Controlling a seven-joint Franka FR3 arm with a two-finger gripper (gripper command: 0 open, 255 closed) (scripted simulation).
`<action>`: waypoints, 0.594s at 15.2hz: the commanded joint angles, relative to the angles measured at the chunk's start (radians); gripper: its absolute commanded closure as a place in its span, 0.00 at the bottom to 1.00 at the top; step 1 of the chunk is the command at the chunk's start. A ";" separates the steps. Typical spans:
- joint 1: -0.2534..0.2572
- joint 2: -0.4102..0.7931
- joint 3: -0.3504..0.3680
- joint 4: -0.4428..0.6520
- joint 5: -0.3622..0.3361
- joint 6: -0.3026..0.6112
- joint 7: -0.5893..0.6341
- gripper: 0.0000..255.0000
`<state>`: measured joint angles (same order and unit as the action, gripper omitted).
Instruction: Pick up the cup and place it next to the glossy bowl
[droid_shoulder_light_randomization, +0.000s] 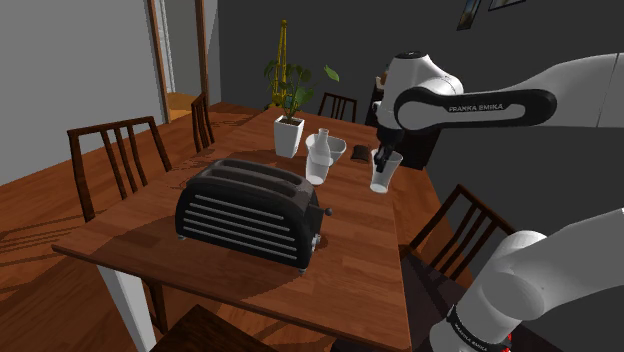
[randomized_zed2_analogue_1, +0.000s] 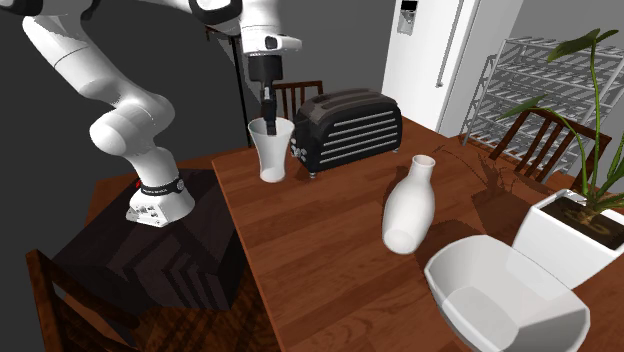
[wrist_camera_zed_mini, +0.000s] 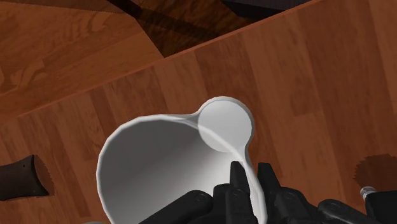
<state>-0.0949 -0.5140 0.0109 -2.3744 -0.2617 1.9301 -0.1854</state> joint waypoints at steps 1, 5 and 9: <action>0.001 -0.005 0.001 0.024 0.003 -0.028 -0.007 1.00; 0.001 -0.007 0.002 0.076 0.008 -0.081 -0.019 1.00; -0.006 0.022 -0.011 0.136 0.005 -0.107 -0.044 1.00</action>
<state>-0.0966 -0.5074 0.0075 -2.2592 -0.2542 1.8264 -0.2187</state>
